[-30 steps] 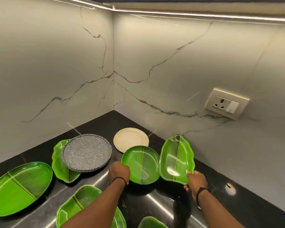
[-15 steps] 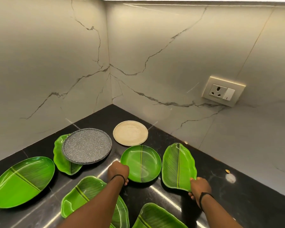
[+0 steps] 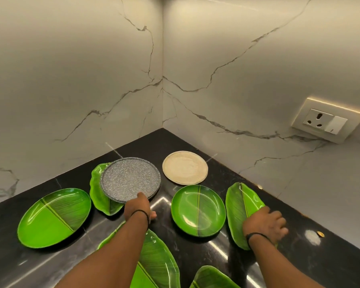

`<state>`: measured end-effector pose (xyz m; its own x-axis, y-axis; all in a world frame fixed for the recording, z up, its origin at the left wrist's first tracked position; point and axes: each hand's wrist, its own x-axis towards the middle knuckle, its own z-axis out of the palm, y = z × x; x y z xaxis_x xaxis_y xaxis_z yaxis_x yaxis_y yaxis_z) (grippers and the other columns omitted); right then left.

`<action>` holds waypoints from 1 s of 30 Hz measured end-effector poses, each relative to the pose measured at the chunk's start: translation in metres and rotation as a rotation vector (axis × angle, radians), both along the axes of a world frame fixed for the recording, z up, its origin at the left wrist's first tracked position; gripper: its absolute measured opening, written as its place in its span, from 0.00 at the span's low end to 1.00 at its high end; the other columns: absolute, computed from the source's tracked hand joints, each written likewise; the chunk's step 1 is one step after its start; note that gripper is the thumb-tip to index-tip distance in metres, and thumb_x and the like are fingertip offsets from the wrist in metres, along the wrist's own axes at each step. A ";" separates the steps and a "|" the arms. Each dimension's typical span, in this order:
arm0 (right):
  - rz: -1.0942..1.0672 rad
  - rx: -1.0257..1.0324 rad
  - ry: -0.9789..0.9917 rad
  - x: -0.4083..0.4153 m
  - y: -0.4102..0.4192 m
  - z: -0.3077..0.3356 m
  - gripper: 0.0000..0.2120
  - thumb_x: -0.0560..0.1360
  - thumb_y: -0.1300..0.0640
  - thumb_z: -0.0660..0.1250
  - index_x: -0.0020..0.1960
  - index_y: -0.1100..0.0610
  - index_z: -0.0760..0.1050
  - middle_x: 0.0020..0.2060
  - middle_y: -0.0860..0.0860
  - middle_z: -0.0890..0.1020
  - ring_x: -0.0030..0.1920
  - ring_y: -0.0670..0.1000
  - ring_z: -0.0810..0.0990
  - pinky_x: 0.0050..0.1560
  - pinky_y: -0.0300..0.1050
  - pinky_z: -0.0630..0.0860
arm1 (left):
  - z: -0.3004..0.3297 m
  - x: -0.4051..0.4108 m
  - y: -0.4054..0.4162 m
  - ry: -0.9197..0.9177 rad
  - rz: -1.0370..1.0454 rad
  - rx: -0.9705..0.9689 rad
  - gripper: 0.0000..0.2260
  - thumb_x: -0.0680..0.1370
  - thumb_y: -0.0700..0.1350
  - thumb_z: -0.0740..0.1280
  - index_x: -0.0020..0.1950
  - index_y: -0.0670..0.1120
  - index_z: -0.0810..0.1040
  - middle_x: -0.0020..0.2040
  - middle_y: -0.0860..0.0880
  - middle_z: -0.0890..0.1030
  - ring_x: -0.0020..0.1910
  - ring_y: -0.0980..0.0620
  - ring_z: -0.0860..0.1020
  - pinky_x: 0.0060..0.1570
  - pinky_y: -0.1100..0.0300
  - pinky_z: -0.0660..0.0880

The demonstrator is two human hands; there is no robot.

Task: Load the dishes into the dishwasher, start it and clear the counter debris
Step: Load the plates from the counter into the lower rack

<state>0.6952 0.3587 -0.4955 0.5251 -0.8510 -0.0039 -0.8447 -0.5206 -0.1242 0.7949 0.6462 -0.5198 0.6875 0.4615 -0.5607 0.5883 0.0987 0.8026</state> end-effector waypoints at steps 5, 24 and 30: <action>0.306 0.120 -0.220 0.065 0.039 -0.008 0.12 0.74 0.52 0.64 0.53 0.55 0.78 0.53 0.58 0.80 0.55 0.60 0.77 0.55 0.50 0.74 | 0.001 0.015 0.022 -0.026 0.245 -0.193 0.12 0.79 0.45 0.60 0.50 0.35 0.71 0.40 0.36 0.79 0.26 0.41 0.79 0.36 0.43 0.81; 0.161 0.662 -0.094 0.201 0.093 -0.015 0.25 0.68 0.52 0.72 0.62 0.59 0.75 0.62 0.58 0.77 0.62 0.61 0.75 0.65 0.59 0.67 | -0.008 0.038 0.043 -0.192 0.248 -0.172 0.05 0.79 0.34 0.58 0.44 0.41 0.68 0.34 0.41 0.74 0.18 0.51 0.76 0.15 0.63 0.70; 0.066 0.794 -0.306 0.206 0.089 -0.010 0.21 0.72 0.53 0.69 0.61 0.64 0.76 0.58 0.61 0.79 0.58 0.62 0.78 0.56 0.52 0.75 | 0.000 0.034 0.051 -0.206 0.222 -0.164 0.06 0.79 0.34 0.59 0.44 0.41 0.69 0.36 0.42 0.74 0.19 0.51 0.77 0.16 0.62 0.72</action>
